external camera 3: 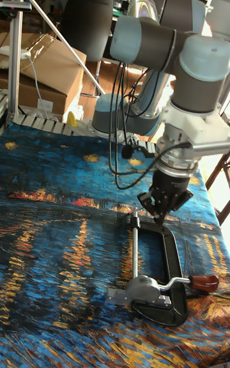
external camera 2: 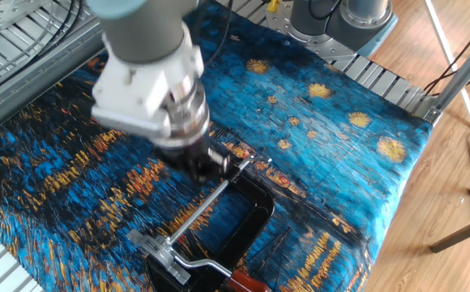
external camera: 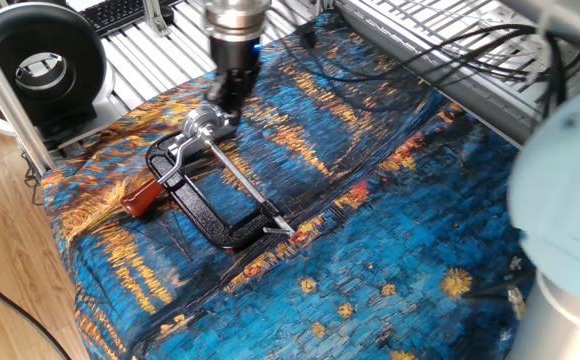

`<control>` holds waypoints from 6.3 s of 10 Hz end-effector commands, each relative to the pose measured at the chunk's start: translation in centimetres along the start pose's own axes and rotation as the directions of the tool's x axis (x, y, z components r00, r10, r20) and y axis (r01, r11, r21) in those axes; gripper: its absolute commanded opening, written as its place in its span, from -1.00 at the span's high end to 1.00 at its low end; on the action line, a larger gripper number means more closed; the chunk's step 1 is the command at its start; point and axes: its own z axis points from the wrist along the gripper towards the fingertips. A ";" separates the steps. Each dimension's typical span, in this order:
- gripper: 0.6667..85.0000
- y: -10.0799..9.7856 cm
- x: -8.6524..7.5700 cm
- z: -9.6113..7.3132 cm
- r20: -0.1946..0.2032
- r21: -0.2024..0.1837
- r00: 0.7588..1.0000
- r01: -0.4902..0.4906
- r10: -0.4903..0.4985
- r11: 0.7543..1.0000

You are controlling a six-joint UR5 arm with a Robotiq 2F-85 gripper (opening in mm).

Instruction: Pull up the lever

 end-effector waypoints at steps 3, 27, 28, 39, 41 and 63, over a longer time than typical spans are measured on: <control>0.98 0.8 -3.3 1.3 0.020 0.033 0.998 0.055 -0.056 0.998; 0.55 2.9 -8.9 7.2 -0.112 0.116 0.642 0.767 -0.759 0.631; 0.53 2.4 -8.9 7.1 -0.138 0.126 0.611 0.791 -0.780 0.598; 0.45 4.7 -7.6 8.1 -0.289 0.133 0.504 0.863 -0.814 0.487; 0.37 5.5 -7.2 9.2 -0.309 0.127 0.488 0.872 -0.816 0.474; 0.25 6.4 -8.8 11.2 -0.285 0.118 0.434 0.901 -0.854 0.418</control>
